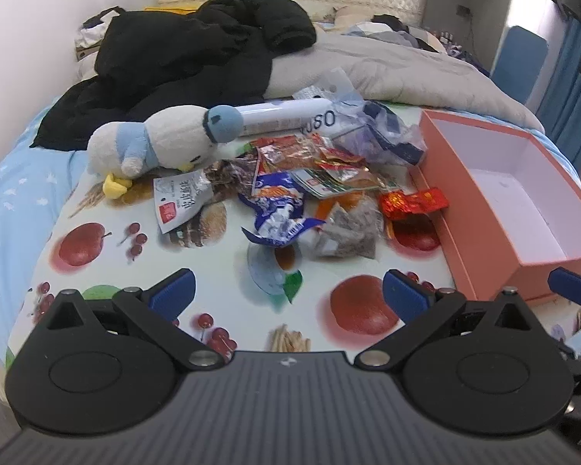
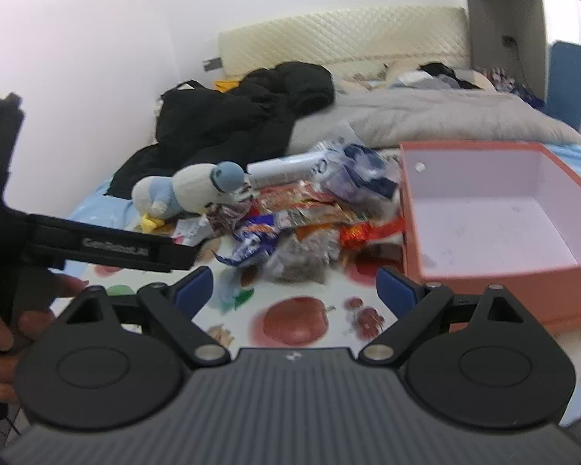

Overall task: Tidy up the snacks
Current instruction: 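Move both open grippers down toward the snack pile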

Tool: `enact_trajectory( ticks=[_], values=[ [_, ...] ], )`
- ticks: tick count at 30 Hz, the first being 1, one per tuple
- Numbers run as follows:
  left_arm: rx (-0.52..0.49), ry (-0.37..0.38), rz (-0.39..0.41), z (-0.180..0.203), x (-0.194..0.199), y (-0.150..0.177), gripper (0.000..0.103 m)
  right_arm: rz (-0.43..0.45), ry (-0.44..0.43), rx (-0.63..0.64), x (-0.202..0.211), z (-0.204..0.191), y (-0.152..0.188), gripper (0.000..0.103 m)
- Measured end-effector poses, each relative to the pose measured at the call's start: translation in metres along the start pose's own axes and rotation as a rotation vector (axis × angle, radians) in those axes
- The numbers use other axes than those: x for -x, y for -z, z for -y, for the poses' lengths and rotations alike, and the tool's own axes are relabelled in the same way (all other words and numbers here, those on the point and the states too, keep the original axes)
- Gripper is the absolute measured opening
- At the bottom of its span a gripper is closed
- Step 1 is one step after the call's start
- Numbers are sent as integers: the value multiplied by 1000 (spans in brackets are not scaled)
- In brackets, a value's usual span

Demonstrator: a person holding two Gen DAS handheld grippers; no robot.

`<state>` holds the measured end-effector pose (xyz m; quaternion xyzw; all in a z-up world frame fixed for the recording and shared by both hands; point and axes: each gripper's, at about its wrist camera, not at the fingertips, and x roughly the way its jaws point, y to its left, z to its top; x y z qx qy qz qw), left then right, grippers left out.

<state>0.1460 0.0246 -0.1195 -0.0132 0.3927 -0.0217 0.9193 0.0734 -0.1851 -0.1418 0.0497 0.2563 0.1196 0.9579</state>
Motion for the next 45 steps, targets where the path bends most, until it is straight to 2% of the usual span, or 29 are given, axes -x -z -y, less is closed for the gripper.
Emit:
enact_trajectory(
  ticks=[1,3,14,21,29,34,37,40,45],
  values=[
    [8,1,-2,-2,-3,-1,103,-3,-3,12,-3,-3,-1,91],
    [26,7,-10,-9,-10,-3,103,-19,-10,20,-12,-6,-3,74],
    [66,29,-18,-40,-55,-8,101,-78,-22,58,-59,-21,2,69],
    [122,46,-42,-58,-86,-17,98,-112,-43,83,-96,-26,4,69],
    [151,102,-64,-62,-136,-36,97,-162,23,62,-148,-8,6,69],
    [127,106,-81,-53,-166,-51,87,-171,45,13,-179,6,3,69],
    [121,116,-89,-51,-186,-57,81,-177,34,-22,-196,13,2,75],
    [139,142,-113,-53,-207,-58,76,-184,23,-46,-210,17,3,76],
    [121,168,-155,-54,-232,-58,73,-207,36,-50,-230,20,6,76]
  ],
)
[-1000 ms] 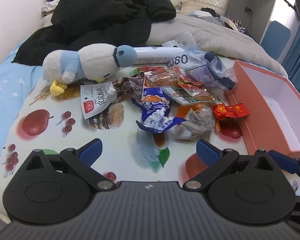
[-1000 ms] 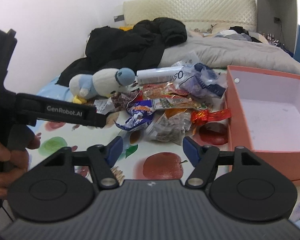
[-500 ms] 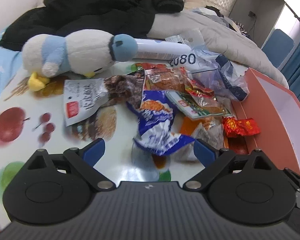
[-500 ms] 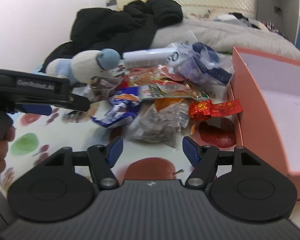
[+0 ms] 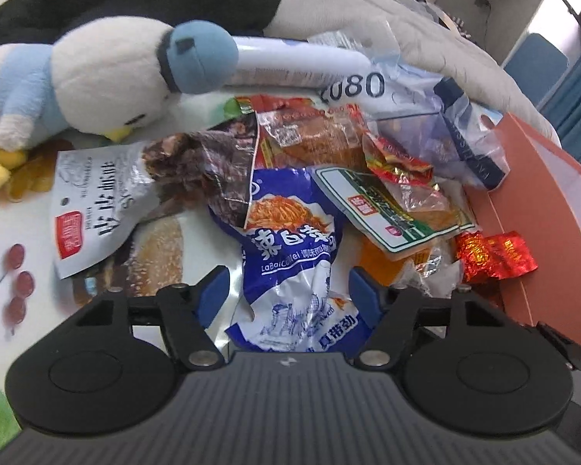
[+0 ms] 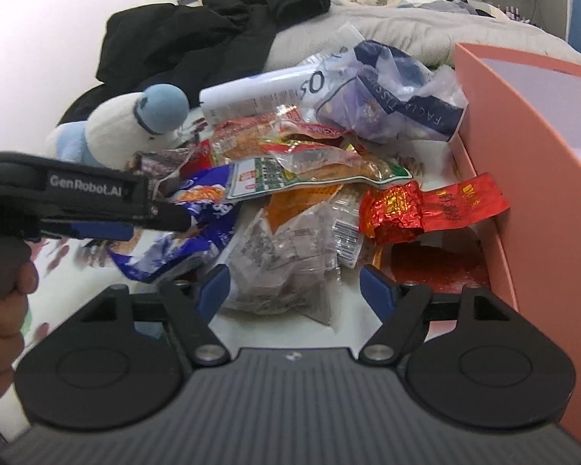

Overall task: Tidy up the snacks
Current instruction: 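Move both open grippers down toward the snack pile, then grasp the clear snack bag with the right gripper while the left grasps the blue bag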

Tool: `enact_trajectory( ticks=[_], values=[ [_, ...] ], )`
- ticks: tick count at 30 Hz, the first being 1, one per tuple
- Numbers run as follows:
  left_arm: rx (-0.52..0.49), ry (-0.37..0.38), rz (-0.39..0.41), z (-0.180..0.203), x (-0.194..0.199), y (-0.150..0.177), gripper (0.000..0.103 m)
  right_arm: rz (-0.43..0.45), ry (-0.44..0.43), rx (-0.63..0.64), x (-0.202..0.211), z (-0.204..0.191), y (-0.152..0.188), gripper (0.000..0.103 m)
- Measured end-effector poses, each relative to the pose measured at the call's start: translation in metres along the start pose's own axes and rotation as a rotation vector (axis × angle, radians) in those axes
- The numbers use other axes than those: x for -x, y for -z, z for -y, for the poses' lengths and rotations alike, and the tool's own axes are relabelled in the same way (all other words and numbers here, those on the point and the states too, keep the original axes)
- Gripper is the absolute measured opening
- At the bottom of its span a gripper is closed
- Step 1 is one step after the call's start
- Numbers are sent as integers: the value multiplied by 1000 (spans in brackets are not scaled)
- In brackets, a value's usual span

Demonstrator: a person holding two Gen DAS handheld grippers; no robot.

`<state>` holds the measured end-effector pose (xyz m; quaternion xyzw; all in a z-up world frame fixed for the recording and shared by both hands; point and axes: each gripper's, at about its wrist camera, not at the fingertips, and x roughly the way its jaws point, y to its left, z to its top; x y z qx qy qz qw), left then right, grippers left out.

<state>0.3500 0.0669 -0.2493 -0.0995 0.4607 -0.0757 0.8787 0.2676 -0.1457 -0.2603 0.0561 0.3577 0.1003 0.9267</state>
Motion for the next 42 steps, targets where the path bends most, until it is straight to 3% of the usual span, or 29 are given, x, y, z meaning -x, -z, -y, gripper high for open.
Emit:
enact_trajectory(
  ticks=[11,13,17,26,42],
  values=[
    [12,30,-45,-3,-29,-2,72,-37,-53,-15,-25,-4,0,75],
    [-6,43,-55,0,-29,-2,58,-38,-64,-22,-26,-4,-1,72],
    [6,48,-61,2,-24,1,54,-32,-59,-16,-23,-6,-2,65],
    [-5,36,-38,8,12,30,51,-39,-20,2,4,-7,4,53],
    [25,7,6,23,96,108,49,-37,10,2,81,-7,41,46]
  ],
)
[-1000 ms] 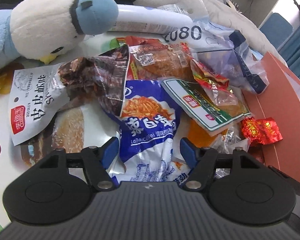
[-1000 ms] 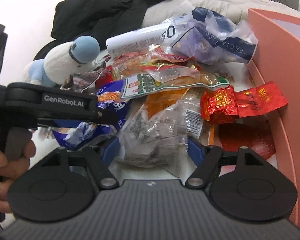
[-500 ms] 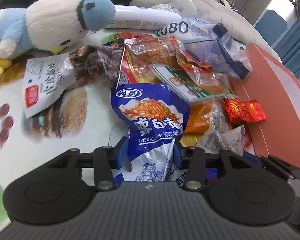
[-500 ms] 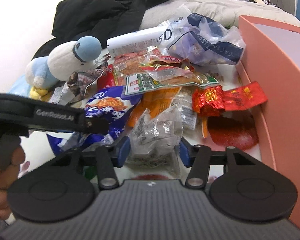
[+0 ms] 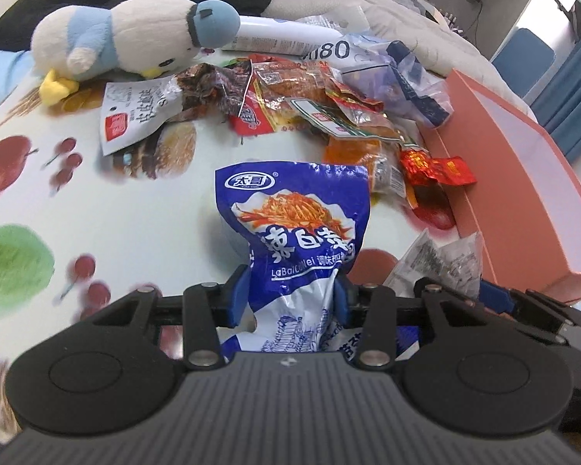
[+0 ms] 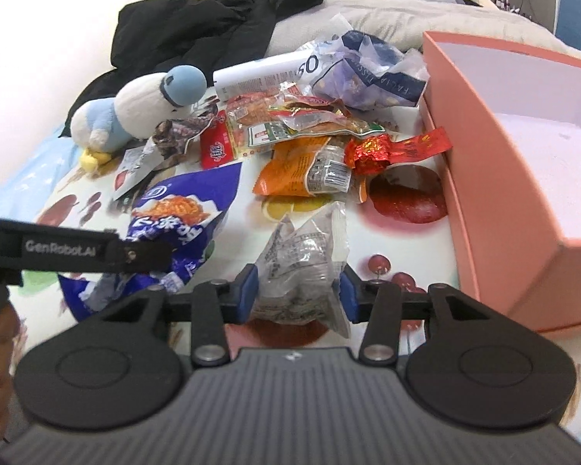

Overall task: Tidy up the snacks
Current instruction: 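Grasp the clear snack bag with the right gripper while the left grasps the blue bag, then carry the clear bag and blue bag with both grippers over the pink box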

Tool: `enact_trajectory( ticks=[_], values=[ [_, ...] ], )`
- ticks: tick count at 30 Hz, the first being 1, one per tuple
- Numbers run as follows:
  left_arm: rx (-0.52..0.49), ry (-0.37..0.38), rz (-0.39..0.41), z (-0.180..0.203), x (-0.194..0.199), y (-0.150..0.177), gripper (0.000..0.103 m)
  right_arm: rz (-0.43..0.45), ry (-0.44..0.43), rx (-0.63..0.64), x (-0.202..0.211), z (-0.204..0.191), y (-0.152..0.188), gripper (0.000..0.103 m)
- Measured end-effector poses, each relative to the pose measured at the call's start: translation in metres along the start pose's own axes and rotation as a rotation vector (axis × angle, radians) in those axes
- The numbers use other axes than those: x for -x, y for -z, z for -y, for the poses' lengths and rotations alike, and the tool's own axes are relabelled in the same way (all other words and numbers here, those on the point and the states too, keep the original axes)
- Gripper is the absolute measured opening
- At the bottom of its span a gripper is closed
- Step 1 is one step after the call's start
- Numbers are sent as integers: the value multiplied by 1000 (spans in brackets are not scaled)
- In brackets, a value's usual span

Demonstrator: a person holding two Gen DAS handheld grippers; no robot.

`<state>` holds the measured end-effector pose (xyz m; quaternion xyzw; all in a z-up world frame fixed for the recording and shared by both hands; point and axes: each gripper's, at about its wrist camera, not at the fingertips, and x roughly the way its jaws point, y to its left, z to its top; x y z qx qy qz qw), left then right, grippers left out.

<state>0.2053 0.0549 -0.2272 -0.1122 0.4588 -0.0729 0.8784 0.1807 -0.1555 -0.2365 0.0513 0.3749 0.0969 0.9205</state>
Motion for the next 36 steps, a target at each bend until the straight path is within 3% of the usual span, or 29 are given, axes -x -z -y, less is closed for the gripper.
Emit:
enact_trajectory(
  ticks=[18,36],
  values=[
    [-31,18,142,56,109,16,48,129,33,-15,104,10,-12,45],
    [-138,154,192,152,168,9,48,254,126,-108,211,51,-16,44]
  ],
)
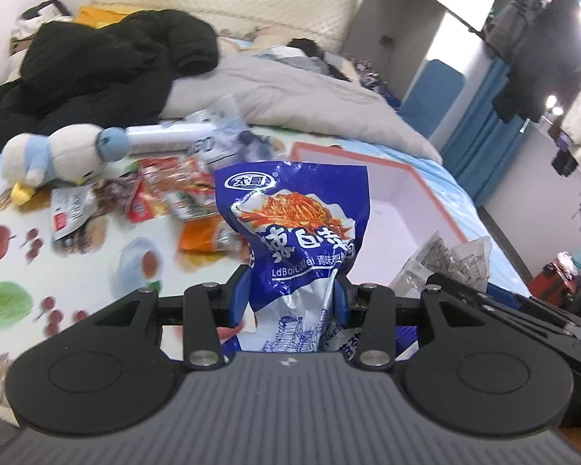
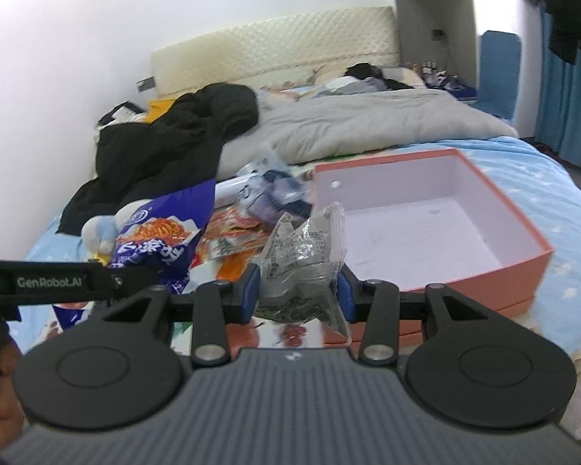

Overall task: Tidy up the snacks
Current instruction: 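Carry the clear bag and blue bag with both grippers over the pink box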

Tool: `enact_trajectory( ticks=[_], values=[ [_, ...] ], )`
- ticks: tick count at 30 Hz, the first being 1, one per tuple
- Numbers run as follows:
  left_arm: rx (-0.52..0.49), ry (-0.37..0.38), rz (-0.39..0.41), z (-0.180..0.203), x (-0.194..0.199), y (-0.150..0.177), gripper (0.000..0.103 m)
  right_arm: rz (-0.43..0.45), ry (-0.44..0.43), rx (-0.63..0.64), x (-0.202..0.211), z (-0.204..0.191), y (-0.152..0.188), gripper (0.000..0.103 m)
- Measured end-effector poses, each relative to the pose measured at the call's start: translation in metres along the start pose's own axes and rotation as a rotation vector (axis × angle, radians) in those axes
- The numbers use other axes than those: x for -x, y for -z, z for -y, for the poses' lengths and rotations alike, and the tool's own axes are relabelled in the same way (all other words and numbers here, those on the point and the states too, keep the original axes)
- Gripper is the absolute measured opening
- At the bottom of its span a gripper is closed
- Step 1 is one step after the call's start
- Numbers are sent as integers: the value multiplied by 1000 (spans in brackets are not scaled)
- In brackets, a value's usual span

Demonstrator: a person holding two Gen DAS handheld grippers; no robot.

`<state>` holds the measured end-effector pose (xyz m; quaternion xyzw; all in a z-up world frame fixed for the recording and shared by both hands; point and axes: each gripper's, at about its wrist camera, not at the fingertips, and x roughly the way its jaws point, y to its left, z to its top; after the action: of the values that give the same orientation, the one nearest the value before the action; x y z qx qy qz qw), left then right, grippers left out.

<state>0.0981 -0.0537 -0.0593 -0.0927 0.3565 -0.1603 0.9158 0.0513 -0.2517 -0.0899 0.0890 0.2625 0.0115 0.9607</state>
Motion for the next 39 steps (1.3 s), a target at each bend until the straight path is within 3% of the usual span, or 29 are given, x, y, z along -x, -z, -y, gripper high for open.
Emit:
enact_trajectory(
  ticks=[6,14,29,39],
  values=[
    [-41,43,-33,38,-24,-11,48,16,43,-40,3,30,-12,44],
    [-78,74,-89,70,-83,-38,48,-7,76,-67,-23,68,-32,44],
    [-125,123,-242,100,-237,-81,48,-148,142,-135,-126,144,-45,45],
    [-173,140,-299,109,-295,-82,48,-241,136,-165,-179,171,-41,45]
  ],
)
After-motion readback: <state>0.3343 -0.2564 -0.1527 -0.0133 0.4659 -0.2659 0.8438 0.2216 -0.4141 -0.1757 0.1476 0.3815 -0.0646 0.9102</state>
